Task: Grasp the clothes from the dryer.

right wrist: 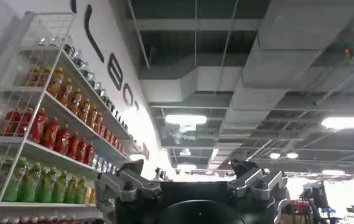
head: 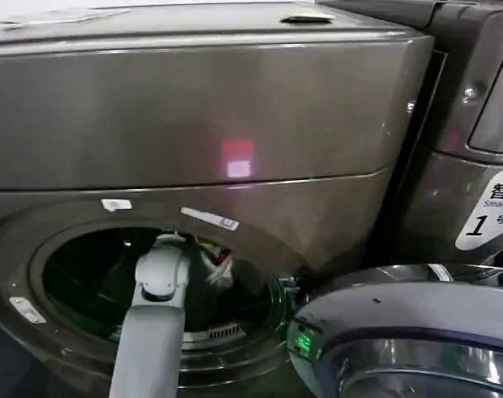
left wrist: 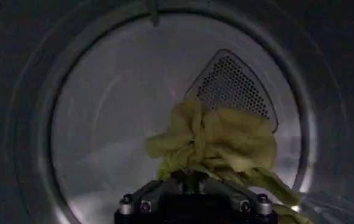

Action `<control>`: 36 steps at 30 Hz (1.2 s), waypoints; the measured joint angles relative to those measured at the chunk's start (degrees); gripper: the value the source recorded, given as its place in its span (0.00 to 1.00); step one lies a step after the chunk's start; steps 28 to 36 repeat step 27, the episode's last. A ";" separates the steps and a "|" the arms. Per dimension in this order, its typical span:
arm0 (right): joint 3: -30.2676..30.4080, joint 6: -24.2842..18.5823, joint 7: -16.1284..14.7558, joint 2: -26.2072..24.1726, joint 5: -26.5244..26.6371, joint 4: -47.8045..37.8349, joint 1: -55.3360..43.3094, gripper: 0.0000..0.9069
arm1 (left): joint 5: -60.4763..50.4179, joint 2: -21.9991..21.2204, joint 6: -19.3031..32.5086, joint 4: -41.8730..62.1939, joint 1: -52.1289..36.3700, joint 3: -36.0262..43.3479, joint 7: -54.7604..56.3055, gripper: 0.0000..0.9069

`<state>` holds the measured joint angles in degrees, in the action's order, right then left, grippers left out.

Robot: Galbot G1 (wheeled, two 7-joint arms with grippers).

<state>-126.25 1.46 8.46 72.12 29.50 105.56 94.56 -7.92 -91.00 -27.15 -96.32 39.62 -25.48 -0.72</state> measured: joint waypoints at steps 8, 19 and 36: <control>0.04 -0.09 -0.09 0.11 0.06 0.01 -0.02 1.00 | 1.08 -0.02 -0.25 -0.38 0.03 -0.04 1.05 0.00; -0.09 1.41 -0.55 0.54 -0.62 1.27 -0.02 1.00 | 1.63 0.09 -0.40 -0.48 0.15 -0.12 1.50 0.00; -0.48 1.56 -0.89 0.62 -0.99 1.48 0.04 1.00 | 2.03 0.31 -0.40 -0.58 0.33 -0.19 1.61 0.00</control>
